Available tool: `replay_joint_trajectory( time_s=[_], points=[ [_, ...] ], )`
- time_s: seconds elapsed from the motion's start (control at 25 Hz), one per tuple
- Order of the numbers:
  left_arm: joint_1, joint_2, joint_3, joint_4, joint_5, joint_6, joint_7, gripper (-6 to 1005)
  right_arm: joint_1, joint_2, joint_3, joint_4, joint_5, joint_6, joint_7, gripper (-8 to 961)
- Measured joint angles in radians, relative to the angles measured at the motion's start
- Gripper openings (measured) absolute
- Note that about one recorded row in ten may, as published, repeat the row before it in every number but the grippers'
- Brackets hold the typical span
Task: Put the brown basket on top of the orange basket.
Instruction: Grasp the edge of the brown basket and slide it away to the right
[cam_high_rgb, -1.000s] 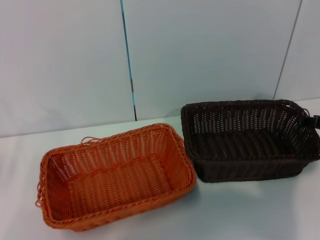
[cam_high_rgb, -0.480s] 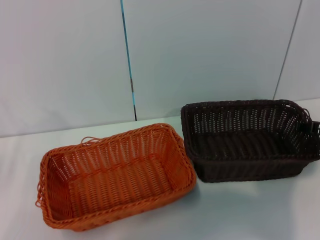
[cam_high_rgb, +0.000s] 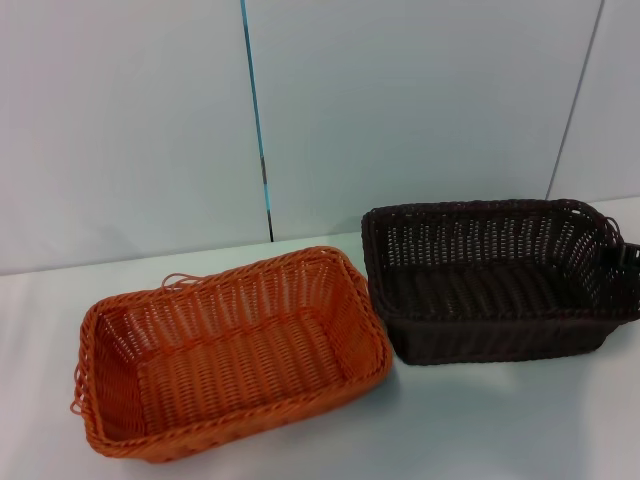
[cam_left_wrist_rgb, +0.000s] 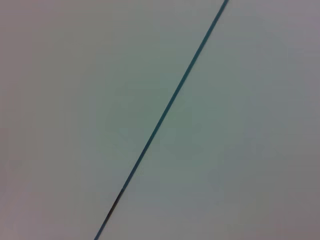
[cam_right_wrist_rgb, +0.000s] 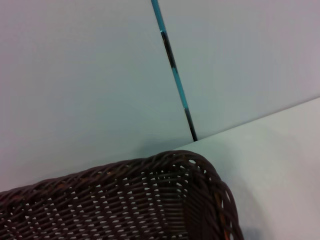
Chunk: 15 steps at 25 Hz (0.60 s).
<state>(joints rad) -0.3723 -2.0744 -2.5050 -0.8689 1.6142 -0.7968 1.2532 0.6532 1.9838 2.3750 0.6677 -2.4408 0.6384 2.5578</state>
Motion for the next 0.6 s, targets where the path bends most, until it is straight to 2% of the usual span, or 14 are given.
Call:
replay_joint_trajectory(
  time_s=[0.24, 0.6],
  points=[
    [0.006, 0.001, 0.0, 0.0, -0.007, -0.01, 0.0, 799, 0.006, -0.01, 0.001, 0.0, 0.001, 0.026, 0.025, 607],
    [0.011, 0.002, 0.0, 0.002, -0.007, -0.01, 0.0, 799, 0.017, -0.05, 0.001, -0.007, -0.003, 0.06, 0.07, 555]
  ],
)
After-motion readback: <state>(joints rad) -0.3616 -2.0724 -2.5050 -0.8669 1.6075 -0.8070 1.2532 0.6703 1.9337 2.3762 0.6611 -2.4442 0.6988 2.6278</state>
